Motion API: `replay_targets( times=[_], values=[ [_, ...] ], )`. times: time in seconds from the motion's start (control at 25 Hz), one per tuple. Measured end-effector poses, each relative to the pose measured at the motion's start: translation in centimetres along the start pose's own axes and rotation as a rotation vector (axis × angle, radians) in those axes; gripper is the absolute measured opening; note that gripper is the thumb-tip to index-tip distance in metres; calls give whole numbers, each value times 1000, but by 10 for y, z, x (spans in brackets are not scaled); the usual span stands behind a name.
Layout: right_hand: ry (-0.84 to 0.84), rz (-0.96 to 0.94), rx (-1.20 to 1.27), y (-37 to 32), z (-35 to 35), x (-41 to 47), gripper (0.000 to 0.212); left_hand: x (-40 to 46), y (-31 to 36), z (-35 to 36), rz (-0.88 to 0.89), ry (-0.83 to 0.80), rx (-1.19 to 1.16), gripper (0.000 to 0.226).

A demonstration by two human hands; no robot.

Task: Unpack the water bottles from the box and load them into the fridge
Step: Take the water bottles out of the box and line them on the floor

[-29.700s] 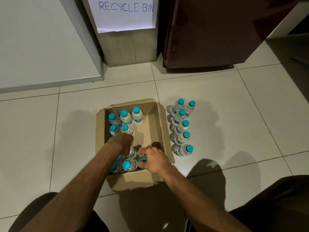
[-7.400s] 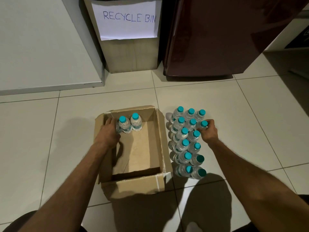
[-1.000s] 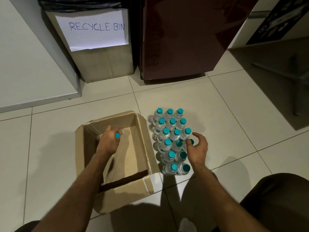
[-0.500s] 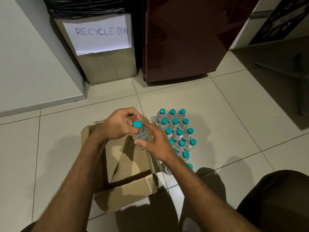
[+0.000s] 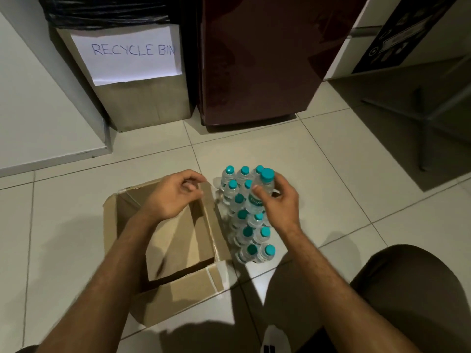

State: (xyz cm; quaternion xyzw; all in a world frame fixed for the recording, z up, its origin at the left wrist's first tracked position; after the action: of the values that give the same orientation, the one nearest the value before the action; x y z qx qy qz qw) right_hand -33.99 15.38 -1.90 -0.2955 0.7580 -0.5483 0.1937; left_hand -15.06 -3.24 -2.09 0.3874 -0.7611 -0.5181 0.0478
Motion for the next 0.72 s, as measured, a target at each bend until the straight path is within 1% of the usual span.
replay_targets(
  times=[0.08,0.16,0.24,0.4,0.52,0.6,0.72],
  values=[
    [91,7,-62,12,-32,4,51,5,-20,2,-43,28,53,35],
    [187,64,-138,35,-54,4,52,8,-34,8,-65,46,139,44],
    [244,145,-195,59,-65,-1,52,9,-43,14,-78,35,215,50],
    [325,246,-166,97,-67,-23,47,14,-64,20,-111,8,325,54],
    [298,368,-168,129,-57,-38,44,16,-74,23,-128,-9,355,54],
    [253,446,-178,149,-47,-46,37,19,-77,26,-135,-25,342,52],
    [182,513,-219,167,-35,-51,30,23,-79,29,-133,-18,311,48]
  ],
)
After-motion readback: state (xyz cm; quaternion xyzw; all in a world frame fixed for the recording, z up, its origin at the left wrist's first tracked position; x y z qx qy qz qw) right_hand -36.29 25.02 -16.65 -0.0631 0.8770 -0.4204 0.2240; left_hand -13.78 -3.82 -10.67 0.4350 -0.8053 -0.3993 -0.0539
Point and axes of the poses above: each hand's wrist, its own x-axis towards the middle knuckle, its own z-axis out of the palm, y = z × x, the point moved 8 cm from there along x, towards the middle knuckle, and after that the axes turned 10 degrees about -z, right-handed, at the moved point
